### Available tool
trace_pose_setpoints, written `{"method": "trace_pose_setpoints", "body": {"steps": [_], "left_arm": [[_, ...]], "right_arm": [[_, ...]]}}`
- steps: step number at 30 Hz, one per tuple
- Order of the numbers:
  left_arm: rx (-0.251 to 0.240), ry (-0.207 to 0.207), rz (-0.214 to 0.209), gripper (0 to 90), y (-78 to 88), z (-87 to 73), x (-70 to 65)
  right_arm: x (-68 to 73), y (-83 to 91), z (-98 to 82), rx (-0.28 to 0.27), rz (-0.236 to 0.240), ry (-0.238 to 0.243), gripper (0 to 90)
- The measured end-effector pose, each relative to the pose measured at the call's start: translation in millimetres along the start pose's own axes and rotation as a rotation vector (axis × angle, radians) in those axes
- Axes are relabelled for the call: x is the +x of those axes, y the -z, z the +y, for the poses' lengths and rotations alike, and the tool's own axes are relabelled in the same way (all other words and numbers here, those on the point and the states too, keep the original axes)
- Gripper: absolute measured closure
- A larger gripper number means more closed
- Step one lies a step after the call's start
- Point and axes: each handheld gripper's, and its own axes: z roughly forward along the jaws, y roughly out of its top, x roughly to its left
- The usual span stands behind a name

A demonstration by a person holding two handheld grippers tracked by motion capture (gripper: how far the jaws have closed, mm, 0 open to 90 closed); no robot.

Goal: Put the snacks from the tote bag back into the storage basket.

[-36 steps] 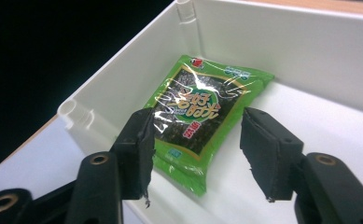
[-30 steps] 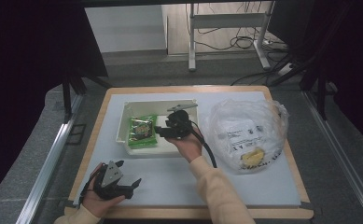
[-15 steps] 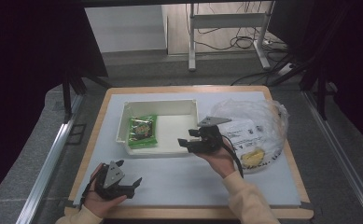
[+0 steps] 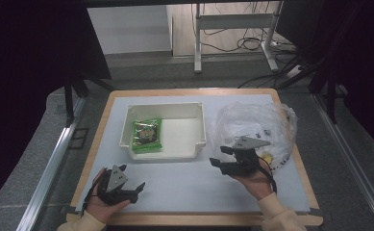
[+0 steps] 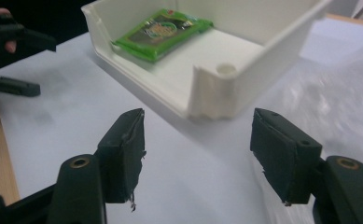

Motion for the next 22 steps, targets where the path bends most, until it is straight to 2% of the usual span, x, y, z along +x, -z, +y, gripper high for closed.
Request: {"method": "trace_pose_setpoints", "body": {"steps": [4,8,12,13,22], "left_arm": [[-0.006,0.004,0.005,10.9,-0.3,0.2,-0.7],[-0.003,-0.001,0.005,10.9,0.3,0.2,-0.5],[-0.001,-0.008,0.000,10.9,0.8,0.2,0.3],[-0.009,0.001,0.000,10.9,0.5,0.1,-0.1],[-0.011,-0.003,0.001,10.8,1.6,0.6,0.9]], "right_arm": [[-5.2,10.7,-18.8,0.012,-0.007,-0.021,34.9],[-8.6,13.9,-27.6,0.020,-0.021,-0.025,34.0],[-8.9,13.1,-27.8,0.017,-0.024,-0.038,32.2],[-8.1,12.6,-27.7,0.018,-0.024,-0.033,32.2],[-4.0,11.0,-27.0,0.017,-0.026,-0.009,30.8]]}}
